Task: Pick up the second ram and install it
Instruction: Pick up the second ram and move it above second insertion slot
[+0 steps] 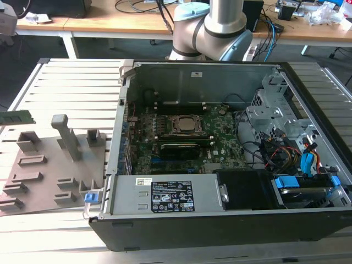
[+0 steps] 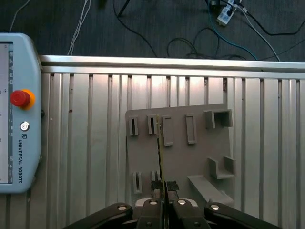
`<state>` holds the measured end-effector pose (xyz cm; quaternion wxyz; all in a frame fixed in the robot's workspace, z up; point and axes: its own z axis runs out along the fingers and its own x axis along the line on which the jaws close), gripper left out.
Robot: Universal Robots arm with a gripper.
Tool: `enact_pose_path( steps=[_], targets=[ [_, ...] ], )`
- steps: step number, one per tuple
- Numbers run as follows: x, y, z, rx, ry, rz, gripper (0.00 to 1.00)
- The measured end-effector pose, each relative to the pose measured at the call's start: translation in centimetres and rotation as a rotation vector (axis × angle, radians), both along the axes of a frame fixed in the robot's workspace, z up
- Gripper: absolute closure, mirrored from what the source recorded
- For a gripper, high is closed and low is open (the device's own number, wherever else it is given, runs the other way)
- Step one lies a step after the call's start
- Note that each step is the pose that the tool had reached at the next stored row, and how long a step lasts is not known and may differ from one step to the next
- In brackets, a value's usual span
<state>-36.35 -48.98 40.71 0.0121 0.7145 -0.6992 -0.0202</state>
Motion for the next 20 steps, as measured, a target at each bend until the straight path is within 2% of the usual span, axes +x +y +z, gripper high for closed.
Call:
enact_pose_path(
  steps=[3,5,9,16,20],
  targets=[
    [0.7,0.00,0.00,-0.0001,0.0000,0.000,0.86],
    [1.9,-0.01,0.00,0.0000,0.0000,0.000,0.86],
    [3.2,0.00,0.00,-0.0001,0.0000,0.000,0.86],
    [4.5,0.00,0.00,-0.0001,0.0000,0.000,0.86],
    [5.6,0.00,-0.01,-0.0001,0.0000,0.000,0.86]
  ],
)
